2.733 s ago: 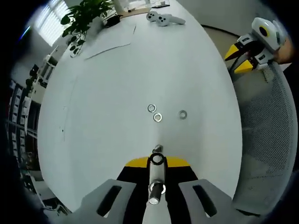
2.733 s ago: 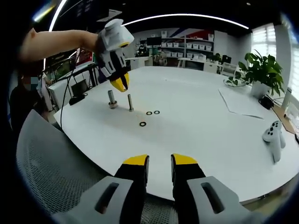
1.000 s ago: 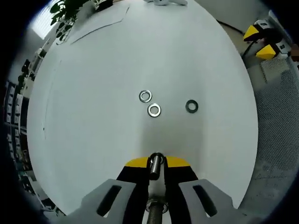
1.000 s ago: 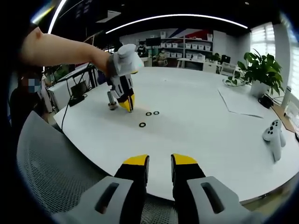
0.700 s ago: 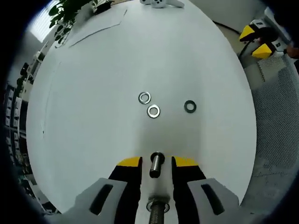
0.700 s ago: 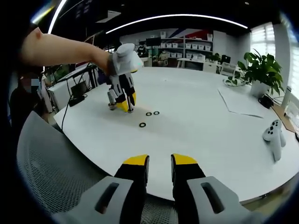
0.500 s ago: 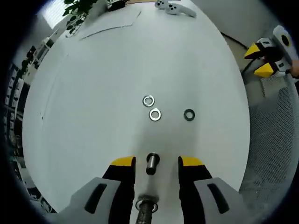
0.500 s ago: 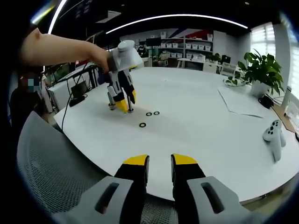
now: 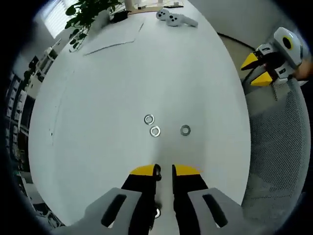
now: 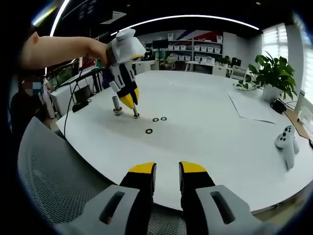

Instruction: Place the washer onto the threaded stud by aligning its center hole with the stud, sliding it down to the base, and recovering from edge contact or off-axis alignment until the washer reaches the visible bottom stop.

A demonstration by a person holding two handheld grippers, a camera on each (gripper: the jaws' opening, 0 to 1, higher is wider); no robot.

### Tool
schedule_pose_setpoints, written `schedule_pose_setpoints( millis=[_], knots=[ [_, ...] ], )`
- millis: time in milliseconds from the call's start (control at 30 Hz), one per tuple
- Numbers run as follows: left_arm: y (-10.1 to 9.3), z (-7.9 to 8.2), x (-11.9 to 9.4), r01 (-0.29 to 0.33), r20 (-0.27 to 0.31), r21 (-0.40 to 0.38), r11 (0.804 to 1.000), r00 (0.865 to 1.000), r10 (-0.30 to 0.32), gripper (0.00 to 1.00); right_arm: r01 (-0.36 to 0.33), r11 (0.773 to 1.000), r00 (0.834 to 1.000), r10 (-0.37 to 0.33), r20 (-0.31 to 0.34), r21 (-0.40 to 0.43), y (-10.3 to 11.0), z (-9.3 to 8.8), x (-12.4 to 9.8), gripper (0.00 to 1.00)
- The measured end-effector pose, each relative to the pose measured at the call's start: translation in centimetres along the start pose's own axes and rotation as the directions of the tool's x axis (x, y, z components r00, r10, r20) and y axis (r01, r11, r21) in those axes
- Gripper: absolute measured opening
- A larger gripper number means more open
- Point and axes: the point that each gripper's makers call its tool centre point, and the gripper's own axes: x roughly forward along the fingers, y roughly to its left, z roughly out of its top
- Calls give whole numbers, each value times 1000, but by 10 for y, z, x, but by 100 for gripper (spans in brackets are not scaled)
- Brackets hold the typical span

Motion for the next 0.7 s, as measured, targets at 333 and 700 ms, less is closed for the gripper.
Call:
schedule_pose_setpoints(
  millis=[333,700],
  knots=[
    [-18,10,5,39,-41,49,998,998,-37,5,3,1000,1000,-3,2,0,0,0,0,22],
    [-34,29,22,74,-23,115,991,997,-72,15,3,1000,1000,-3,0,0,0,0,0,22]
  ],
)
